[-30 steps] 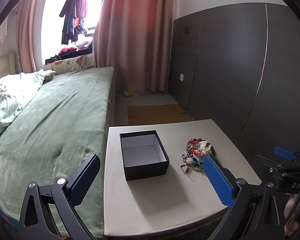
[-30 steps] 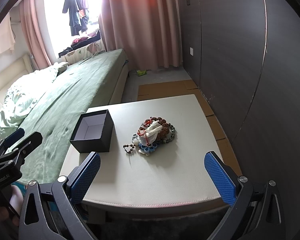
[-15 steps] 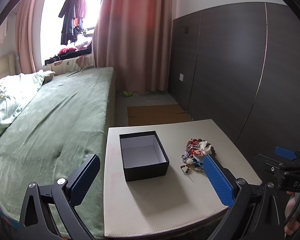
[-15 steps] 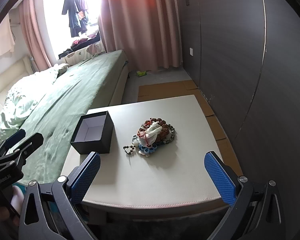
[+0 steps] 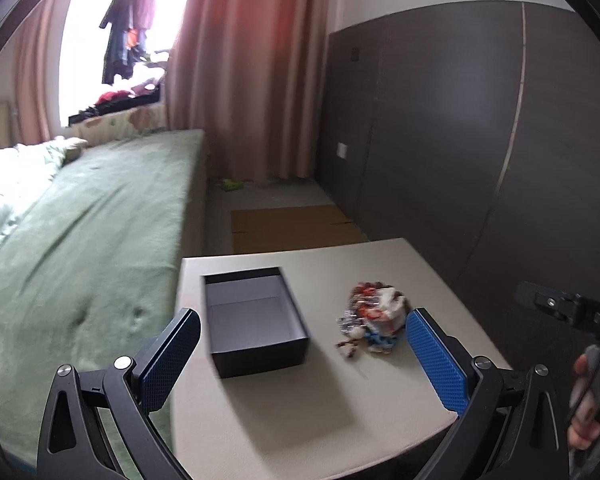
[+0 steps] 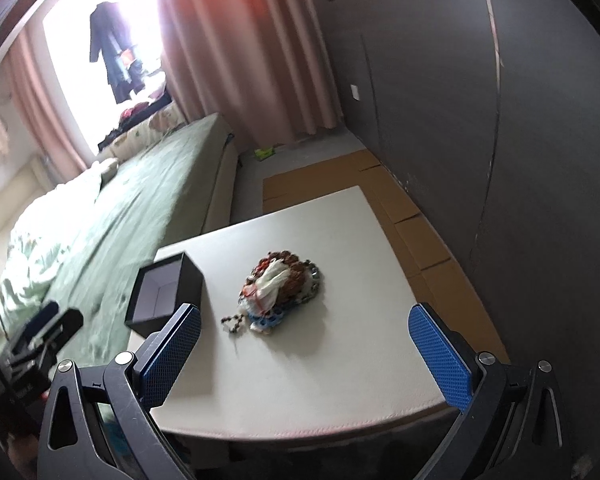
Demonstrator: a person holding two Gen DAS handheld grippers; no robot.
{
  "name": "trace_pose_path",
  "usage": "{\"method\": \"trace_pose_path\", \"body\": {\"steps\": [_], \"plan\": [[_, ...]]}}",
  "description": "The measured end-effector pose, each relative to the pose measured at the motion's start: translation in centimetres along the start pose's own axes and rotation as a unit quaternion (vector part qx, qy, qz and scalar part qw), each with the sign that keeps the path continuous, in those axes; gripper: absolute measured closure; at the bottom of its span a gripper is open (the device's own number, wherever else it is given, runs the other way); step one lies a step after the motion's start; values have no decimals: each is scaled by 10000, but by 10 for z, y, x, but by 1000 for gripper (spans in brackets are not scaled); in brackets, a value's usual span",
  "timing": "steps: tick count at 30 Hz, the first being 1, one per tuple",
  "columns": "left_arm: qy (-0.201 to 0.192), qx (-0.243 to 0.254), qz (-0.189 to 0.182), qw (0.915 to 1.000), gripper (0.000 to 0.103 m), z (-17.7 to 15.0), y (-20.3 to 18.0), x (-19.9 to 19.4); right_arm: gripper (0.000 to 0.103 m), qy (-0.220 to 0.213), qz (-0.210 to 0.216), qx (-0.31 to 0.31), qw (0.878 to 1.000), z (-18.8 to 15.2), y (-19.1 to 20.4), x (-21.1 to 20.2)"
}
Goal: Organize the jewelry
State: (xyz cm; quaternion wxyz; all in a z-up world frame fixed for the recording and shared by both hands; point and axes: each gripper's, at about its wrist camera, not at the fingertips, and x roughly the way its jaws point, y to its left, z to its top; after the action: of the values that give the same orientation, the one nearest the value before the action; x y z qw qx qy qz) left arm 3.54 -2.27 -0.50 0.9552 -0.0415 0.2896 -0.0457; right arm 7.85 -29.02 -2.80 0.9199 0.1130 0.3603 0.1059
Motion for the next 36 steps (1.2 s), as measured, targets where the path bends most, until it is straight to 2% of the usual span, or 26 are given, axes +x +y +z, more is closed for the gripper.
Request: {"method": "trace_pose_path", "body": {"steps": [3, 6, 11, 17, 23, 26, 30, 34, 36], "plan": [[42, 193, -130, 9997, 2, 3, -13, 17, 0, 192, 38, 272, 9994, 5, -13, 12], [171, 339, -188, 9991, 8, 4, -24, 35, 0, 183, 191, 501, 9984, 11, -23, 17], [450, 336, -532, 9970, 27, 10, -34, 64, 0, 317, 151, 783, 9963, 19, -37, 35], [669, 181, -785, 9945, 38, 19, -42, 87, 0, 599, 660, 1313, 9873, 35, -51, 55], [965, 406, -989, 9896, 55, 26, -57, 111, 0, 685, 621, 1502, 9843, 60, -49, 65], [1110, 459, -1071, 9870, 56, 30, -63, 124, 0, 735, 617, 1419, 9852, 77, -44, 70], [1442, 280, -1299, 9806, 58, 34, -66, 148, 0, 601, 528, 1327, 9879, 99, -36, 73], [1617, 278, -1323, 9775, 62, 30, -70, 166, 0, 550, 634, 1390, 9867, 89, -42, 84], [1685, 288, -1339, 9761, 64, 27, -71, 174, 0, 774, 573, 1496, 9840, 76, -49, 98]]}}
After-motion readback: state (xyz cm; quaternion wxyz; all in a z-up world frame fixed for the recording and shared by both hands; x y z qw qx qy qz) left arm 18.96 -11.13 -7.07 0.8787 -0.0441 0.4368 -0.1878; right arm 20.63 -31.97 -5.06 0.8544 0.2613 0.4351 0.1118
